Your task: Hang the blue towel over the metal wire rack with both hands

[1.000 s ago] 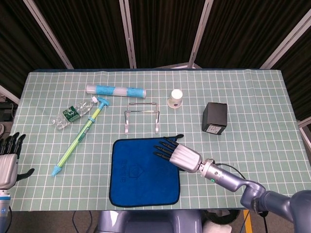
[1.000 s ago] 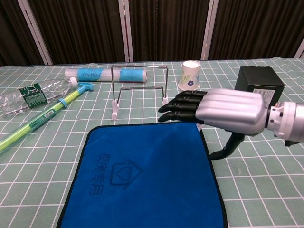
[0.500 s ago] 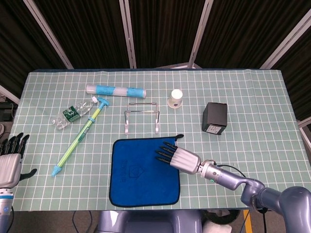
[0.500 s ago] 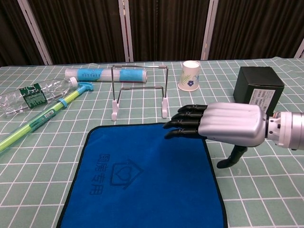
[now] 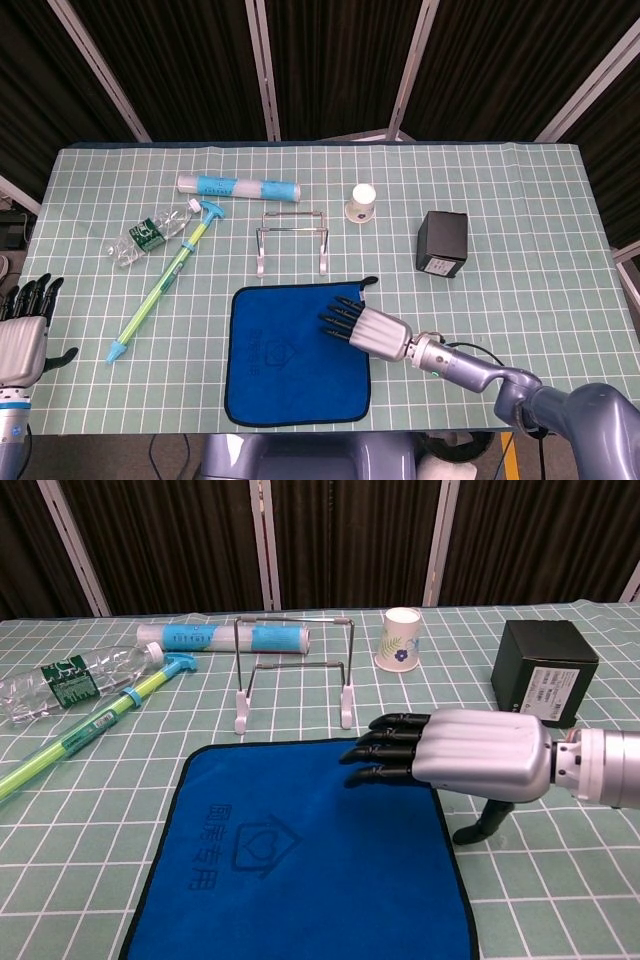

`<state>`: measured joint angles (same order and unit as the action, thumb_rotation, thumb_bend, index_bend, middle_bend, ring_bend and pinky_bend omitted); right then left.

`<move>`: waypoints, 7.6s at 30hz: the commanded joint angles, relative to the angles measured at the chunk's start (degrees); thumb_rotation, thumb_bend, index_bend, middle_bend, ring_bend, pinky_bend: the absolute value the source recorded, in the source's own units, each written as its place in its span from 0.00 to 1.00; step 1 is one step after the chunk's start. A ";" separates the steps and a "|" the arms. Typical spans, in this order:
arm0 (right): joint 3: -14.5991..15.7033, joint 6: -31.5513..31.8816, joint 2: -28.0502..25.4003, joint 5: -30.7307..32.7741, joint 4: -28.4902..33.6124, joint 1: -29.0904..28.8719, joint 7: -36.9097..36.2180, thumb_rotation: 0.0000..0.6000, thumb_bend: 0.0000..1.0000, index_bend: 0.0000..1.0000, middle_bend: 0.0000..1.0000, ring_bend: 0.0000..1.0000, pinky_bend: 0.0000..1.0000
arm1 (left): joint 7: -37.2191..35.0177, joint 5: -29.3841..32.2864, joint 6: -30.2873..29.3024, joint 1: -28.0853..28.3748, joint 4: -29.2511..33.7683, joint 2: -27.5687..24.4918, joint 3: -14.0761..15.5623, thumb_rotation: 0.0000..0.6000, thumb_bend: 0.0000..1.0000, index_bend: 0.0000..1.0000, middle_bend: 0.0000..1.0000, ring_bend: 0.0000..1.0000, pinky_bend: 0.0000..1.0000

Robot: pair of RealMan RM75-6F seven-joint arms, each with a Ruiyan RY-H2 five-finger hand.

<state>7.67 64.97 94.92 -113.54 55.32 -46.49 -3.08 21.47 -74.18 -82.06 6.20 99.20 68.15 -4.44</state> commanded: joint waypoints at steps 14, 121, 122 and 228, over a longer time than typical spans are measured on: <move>0.15 1.42 2.55 1.78 -0.47 -0.78 -1.19 1.00 0.18 0.18 0.00 0.00 0.00 | -0.20 -0.13 -0.06 0.17 0.01 -0.09 0.28 1.00 0.00 0.00 0.00 0.00 0.00; 0.89 4.34 -0.39 5.56 5.97 0.33 -5.65 1.00 0.55 0.65 0.04 0.00 0.00 | -11.51 -24.05 18.98 27.66 -31.64 30.22 8.43 1.00 0.56 0.59 0.00 0.00 0.00; 0.77 4.55 -0.66 5.55 6.34 0.32 -5.51 1.00 0.55 0.65 0.04 0.00 0.00 | -11.58 -24.02 18.75 27.70 -31.58 30.23 8.29 1.00 0.56 0.60 0.00 0.00 0.00; -17.07 -4.45 -6.65 29.32 3.65 -5.28 -8.99 1.00 0.00 0.06 0.00 0.00 0.00 | -15.12 0.80 19.86 36.20 -33.50 23.02 -8.79 1.00 0.13 0.00 0.00 0.00 0.00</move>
<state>-9.65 58.30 91.54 -84.58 54.23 -54.18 -13.97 5.98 -73.46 -60.38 44.24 63.25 93.24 -13.73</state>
